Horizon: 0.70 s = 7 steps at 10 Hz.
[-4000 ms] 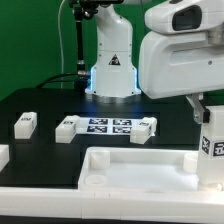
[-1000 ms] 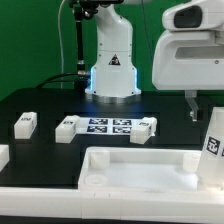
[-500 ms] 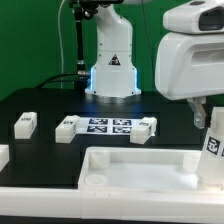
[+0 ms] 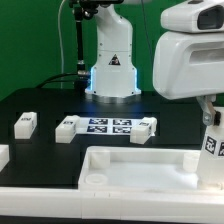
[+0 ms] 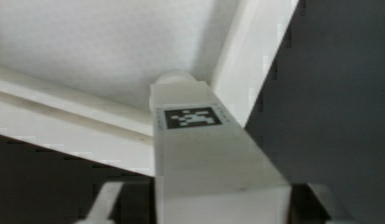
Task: Assemble desk
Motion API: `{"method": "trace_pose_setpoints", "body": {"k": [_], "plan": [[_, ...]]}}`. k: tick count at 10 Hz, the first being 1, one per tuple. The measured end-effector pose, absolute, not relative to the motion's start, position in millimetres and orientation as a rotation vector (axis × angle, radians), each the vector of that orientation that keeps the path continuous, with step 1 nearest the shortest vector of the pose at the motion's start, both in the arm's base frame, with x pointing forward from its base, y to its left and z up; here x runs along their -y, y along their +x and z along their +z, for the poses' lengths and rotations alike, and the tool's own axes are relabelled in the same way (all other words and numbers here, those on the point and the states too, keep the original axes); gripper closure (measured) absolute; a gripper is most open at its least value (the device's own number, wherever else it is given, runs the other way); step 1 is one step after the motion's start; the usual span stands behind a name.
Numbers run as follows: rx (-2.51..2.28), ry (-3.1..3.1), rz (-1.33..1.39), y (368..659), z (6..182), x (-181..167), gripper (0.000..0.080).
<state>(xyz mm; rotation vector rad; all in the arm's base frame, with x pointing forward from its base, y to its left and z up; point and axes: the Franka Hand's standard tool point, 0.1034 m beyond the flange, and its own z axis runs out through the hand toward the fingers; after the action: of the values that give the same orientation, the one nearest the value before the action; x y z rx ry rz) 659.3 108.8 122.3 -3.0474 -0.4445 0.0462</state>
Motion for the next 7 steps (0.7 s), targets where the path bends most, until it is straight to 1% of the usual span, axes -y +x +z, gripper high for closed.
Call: {"method": "trace_pose_setpoints", "body": {"k": [3, 7], "plan": [[0.315, -3.031, 0.045, 660.5, 122.5, -104.1, 0.0491], [-0.181, -3.033, -0.031, 664.2, 121.7, -100.7, 0.0495]]}}
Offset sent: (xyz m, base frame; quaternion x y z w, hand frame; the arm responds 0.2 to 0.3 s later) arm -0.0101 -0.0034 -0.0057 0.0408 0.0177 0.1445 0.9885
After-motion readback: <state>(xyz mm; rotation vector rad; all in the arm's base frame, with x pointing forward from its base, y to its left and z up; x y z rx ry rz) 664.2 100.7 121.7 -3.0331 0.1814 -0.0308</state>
